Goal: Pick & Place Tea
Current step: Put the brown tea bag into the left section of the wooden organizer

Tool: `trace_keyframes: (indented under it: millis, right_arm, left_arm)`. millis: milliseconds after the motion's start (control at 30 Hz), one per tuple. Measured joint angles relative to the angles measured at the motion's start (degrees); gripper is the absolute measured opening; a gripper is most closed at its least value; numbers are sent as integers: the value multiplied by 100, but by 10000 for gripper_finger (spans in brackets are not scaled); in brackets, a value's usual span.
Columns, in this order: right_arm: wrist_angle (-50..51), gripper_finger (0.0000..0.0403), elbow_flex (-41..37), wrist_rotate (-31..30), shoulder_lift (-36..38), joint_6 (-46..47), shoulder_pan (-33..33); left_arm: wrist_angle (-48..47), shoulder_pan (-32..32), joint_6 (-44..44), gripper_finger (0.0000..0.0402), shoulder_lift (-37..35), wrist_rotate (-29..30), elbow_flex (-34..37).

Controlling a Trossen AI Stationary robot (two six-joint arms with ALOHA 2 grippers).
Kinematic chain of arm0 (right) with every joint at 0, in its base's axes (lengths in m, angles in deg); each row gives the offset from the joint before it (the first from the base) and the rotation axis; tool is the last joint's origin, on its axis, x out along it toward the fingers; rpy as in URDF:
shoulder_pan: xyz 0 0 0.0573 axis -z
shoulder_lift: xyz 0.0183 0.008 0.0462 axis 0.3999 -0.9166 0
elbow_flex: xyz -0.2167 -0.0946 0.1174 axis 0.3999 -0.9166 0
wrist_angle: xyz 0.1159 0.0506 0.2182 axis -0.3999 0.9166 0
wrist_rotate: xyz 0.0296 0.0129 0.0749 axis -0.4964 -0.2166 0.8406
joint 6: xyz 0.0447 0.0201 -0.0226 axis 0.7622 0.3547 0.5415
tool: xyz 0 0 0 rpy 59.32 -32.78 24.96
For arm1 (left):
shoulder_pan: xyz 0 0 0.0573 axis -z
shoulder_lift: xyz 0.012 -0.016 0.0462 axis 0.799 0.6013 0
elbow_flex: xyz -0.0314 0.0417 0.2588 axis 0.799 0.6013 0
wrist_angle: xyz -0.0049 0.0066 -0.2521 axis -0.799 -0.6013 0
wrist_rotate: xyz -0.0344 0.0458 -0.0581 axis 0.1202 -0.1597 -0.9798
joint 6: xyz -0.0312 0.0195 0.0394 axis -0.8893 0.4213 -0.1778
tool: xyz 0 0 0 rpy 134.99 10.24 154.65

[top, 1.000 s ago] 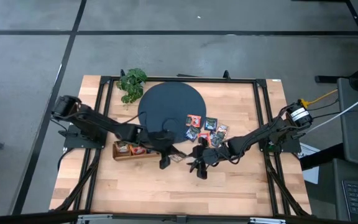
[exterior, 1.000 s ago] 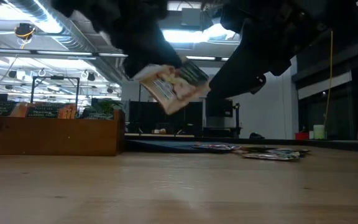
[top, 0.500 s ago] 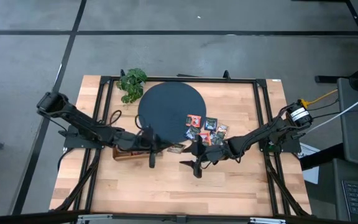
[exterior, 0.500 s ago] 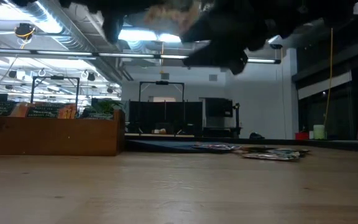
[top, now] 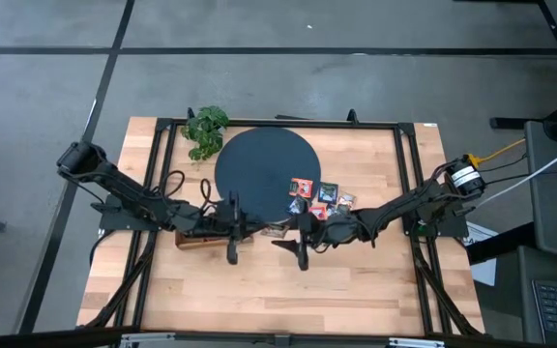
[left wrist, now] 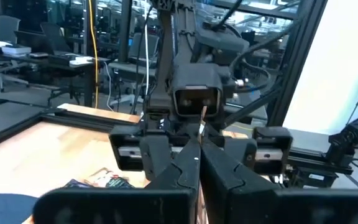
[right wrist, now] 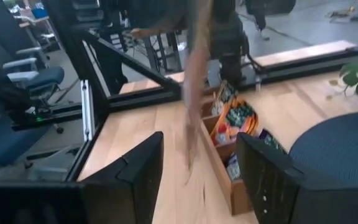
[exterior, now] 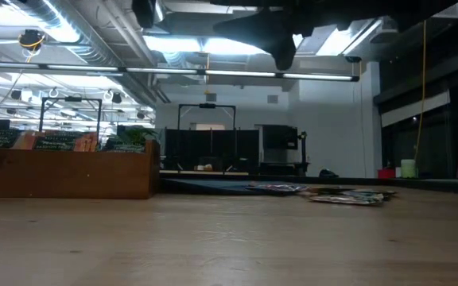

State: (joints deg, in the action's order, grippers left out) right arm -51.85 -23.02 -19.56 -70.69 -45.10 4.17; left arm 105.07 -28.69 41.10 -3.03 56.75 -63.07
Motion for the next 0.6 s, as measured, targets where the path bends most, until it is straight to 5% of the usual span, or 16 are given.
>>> trace_keyframes:
  millis: [333,600]
  right_arm:
    - [-375,179,-2,0,2,-55,7]
    - [-375,35,-2,-2,2,-79,7]
  left_arm:
    - [-23,10,108,2,0,103,0]
    - [-50,10,106,2,2,103,0]
